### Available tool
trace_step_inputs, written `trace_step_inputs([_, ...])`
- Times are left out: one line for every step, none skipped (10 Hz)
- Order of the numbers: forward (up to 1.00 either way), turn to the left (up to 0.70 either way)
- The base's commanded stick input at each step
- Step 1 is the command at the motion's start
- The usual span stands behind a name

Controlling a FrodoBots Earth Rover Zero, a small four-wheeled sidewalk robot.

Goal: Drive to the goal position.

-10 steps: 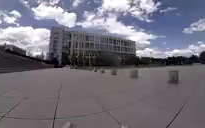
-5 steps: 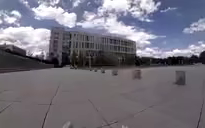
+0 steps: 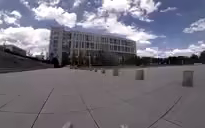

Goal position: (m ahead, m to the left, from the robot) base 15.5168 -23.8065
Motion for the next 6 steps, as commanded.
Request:
trace_step_inputs([0.70, 0.00])
trace_step_inputs([0.70, 0.00])
trace_step_inputs([0.70, 0.00])
trace_step_inputs([0.70, 0.00])
trace_step_inputs([0.70, 0.00])
trace_step_inputs([0.70, 0.00])
